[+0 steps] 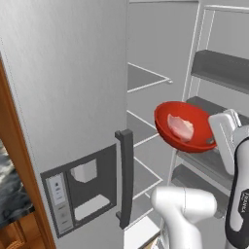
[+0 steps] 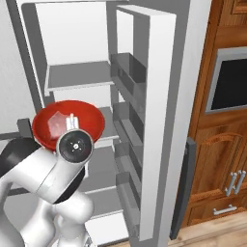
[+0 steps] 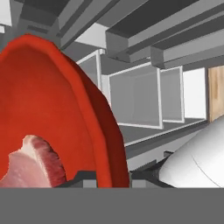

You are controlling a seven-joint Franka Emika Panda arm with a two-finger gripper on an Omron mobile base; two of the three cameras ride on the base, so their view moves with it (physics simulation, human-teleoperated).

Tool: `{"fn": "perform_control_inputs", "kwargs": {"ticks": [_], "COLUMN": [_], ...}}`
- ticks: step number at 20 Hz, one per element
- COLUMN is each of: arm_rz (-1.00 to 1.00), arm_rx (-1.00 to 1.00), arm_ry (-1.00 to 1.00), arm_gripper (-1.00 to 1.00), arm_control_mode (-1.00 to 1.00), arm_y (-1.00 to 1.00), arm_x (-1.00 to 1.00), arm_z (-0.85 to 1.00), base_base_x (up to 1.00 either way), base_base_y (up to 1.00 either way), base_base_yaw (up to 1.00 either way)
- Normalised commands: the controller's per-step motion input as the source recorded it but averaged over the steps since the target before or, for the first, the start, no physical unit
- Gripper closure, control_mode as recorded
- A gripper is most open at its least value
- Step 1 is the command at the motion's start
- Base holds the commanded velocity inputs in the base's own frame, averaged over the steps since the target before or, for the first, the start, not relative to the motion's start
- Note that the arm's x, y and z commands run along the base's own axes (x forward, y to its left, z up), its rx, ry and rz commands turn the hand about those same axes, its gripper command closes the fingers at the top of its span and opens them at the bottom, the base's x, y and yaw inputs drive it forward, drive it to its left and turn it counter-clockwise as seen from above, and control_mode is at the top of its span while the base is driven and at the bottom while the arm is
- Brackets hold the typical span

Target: Place one of the steaks on the plate and the other in the bowl. Then place the bowl in the fridge.

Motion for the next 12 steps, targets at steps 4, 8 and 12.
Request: {"fn": "perform_control_inputs", "kwargs": {"ticks": [4, 8, 12], "arm_rz": [-0.08, -0.03, 0.0], "arm_rx": [0.03, 0.03, 0.01], "arm_ry": [0.0, 0.0, 0.0], "arm_gripper": [1.0, 1.0, 1.0], "arm_control_mode": [-1.0, -1.0, -1.0], "arm_y": [0.0, 0.01, 0.11], "arm_x": [0.0, 0.05, 0.2], "arm_z": [0.61, 0.52, 0.28], "base_base_x": [0.0, 0.0, 0.0], "base_base_y": [0.0, 0.0, 0.0], "base_base_yaw": [0.0, 0.0, 0.0]}}
